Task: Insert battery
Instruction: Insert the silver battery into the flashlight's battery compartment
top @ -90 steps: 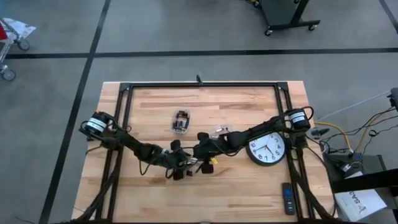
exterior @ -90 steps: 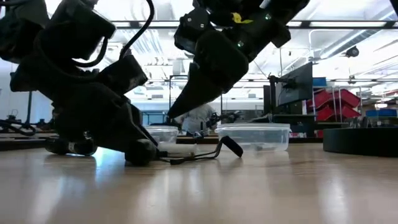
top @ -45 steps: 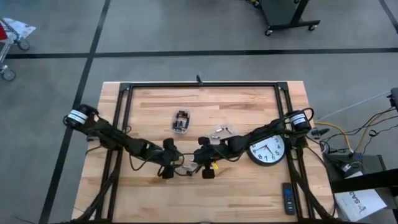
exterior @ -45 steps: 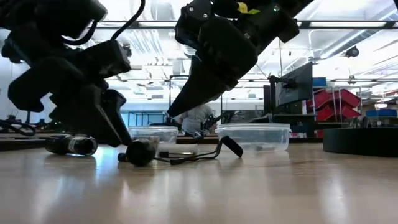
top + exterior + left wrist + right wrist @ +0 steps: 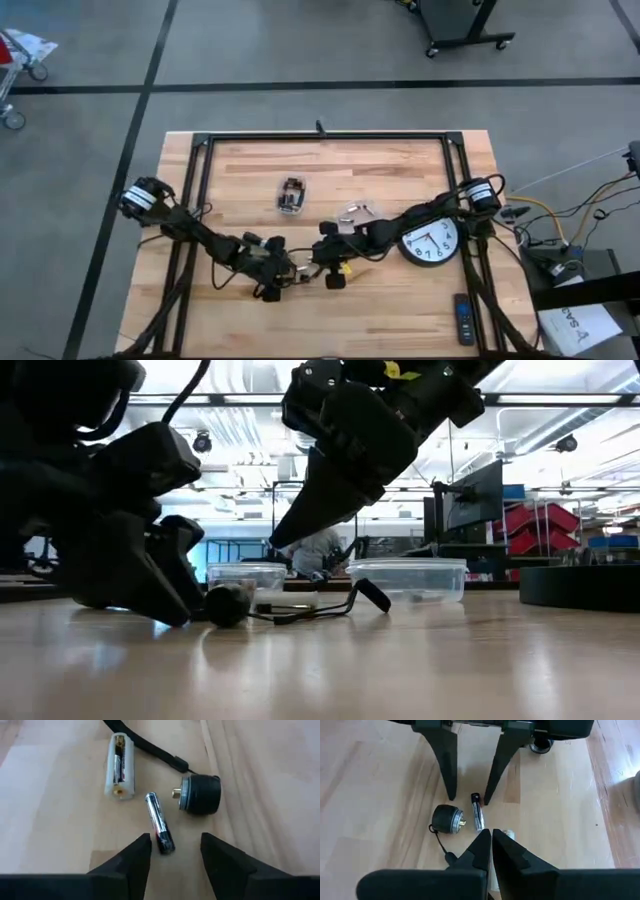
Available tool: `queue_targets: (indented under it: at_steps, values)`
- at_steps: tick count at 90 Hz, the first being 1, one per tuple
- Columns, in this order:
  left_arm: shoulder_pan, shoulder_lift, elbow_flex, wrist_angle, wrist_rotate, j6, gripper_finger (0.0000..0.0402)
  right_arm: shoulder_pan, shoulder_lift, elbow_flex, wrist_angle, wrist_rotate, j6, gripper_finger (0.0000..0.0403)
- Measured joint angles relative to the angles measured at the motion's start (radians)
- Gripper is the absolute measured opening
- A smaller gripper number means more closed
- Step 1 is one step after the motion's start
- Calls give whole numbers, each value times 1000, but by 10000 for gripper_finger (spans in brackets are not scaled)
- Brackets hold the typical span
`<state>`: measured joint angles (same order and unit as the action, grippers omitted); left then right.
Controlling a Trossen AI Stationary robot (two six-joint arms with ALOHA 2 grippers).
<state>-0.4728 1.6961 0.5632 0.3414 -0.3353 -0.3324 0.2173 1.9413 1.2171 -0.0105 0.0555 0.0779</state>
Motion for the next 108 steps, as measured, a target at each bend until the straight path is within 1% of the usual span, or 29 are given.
queue_targets:
  at_steps: [15,25,45,61,72,82,99,108]
  values:
    - [1,3,0,7,-37,-28,136,1,0,0,-1,0,3,0]
    - [2,3,0,2,-49,-43,119,1,0,0,0,0,3,0]
    - [2,17,0,9,-69,-32,59,1,1,0,-1,0,1,0]
    - [2,73,0,25,-77,-35,12,1,0,0,-10,1,0,0]
    - [3,82,0,28,-85,-45,8,7,-29,0,-72,46,0,0]
    - [4,48,0,10,-78,-42,5,20,-72,2,-119,101,4,0]
    - [10,-35,-4,-54,-73,5,2,38,-90,2,-134,103,44,0]
    - [19,-51,21,-115,-71,27,1,40,-85,2,-136,103,66,0]
